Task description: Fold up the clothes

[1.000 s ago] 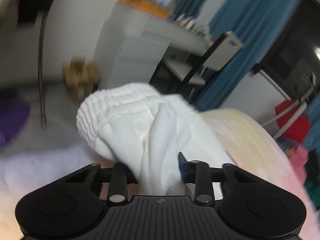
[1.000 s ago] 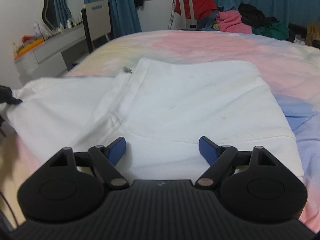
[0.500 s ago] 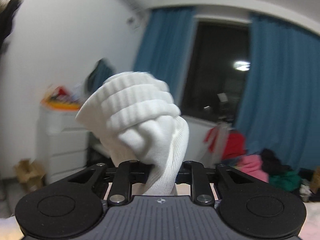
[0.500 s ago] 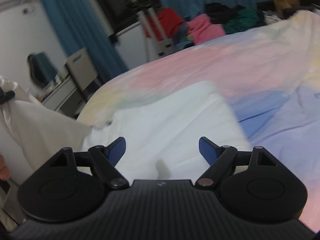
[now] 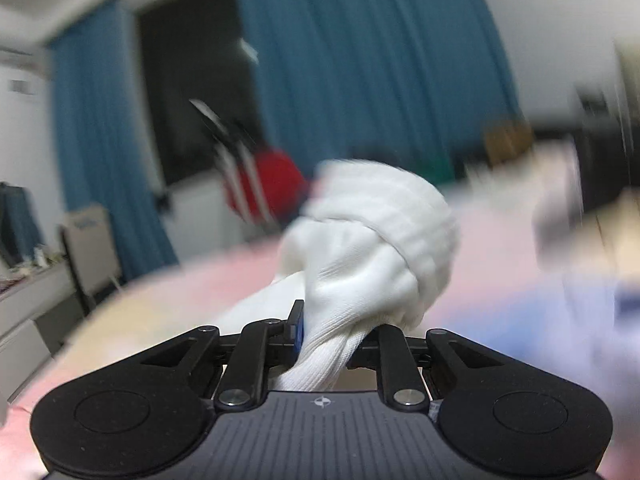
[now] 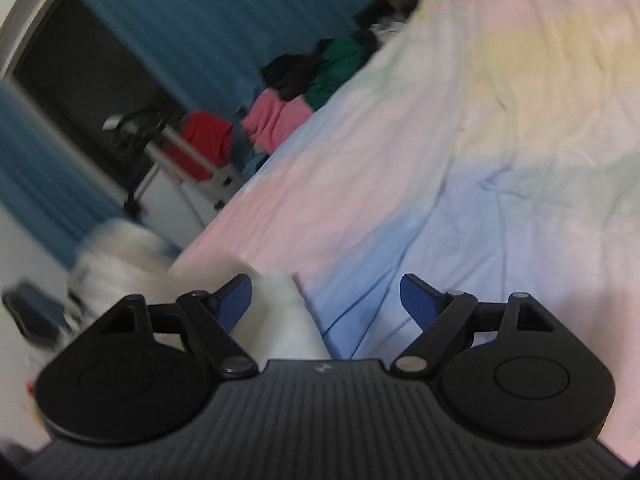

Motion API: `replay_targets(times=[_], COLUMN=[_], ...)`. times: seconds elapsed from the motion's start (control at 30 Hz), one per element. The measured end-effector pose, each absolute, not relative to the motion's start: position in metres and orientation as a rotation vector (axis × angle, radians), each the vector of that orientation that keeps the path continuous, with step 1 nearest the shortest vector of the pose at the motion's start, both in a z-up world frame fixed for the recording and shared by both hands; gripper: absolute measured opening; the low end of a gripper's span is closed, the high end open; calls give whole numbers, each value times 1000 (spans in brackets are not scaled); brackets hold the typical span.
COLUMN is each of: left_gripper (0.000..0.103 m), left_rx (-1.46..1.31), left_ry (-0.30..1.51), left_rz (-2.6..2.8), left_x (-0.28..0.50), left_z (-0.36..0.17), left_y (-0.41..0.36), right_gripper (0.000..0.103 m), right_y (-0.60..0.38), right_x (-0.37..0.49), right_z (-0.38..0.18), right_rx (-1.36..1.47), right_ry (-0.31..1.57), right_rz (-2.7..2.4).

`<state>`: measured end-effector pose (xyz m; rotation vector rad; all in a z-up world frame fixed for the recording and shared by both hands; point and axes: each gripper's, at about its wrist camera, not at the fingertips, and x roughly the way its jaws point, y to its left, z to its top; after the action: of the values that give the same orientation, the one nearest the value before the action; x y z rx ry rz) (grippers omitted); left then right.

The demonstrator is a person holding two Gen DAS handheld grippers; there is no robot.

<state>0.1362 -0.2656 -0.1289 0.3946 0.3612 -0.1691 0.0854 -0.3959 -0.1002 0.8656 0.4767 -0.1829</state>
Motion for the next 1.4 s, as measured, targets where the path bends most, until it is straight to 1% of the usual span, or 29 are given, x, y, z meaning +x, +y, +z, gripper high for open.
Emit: replay_targets(times=[0.07,0.13,0.17,0.2,0.23,0.27,0.3,0.37,0.47,0.57,0.67,0.7,0.73,0.87,1.03,1.13,1.2,1.23,1.27,1.37,1.4], left_gripper=[22,28,40,58,69,85,89,89,92,93,94,97,97,97,97,97,97,97,97,96,94], left_rx=[440,453,451,451,455,460,464,487,536,494,381,323,238,-11,-133,-201,-225,-229,-230,-248,-264], left_ry=[371,367,379,391,400,407,412,421,424,469,526,550,575,660,687,704,705,703,701,697,695], left_rz=[-185,-204,-216,-220,-218,-219,-233,-259,-234,-146,-22,3,3,28,60,61,63,65,66,76,83], left_x=[135,134,135,133,132,129,123,106,77,57,52,46,44,49,50,54,63,63,62,75,79], left_z=[-143,-139,-136,-133,-131,-129,-125,-116,-109,-107,-111,-112,-113,-118,-125,-127,-130,-130,-131,-135,-136], left_y=[-263,-260,-258,-256,-251,-238,-222,-192,-158,-114,-67,-54,-39,-10,17,29,31,32,33,34,37], right_gripper=[84,84,84,84,84,84,84,84,84,84,84,84,84,84,84,84,75,63,48,29,28], right_y=[-399,-397,-396,-395,-392,-390,-388,-383,-377,-371,-362,-358,-353,-333,-316,-305,-298,-294,-291,-289,-290], right_x=[85,88,89,90,92,94,95,98,99,101,109,113,116,124,141,150,156,159,161,157,151], right_z=[-106,-107,-108,-108,-108,-108,-107,-106,-107,-108,-113,-115,-117,-123,-127,-126,-124,-123,-122,-118,-114], right_rx=[905,924,933,939,941,942,941,942,962,981,1009,1018,1022,1004,963,885,824,793,770,750,759], right_ry=[474,478,479,481,483,486,491,501,517,533,584,607,625,654,650,636,623,617,610,581,553], right_rz=[-180,-148,-133,-116,-97,-78,-59,-23,14,51,83,98,111,134,149,111,82,67,56,41,50])
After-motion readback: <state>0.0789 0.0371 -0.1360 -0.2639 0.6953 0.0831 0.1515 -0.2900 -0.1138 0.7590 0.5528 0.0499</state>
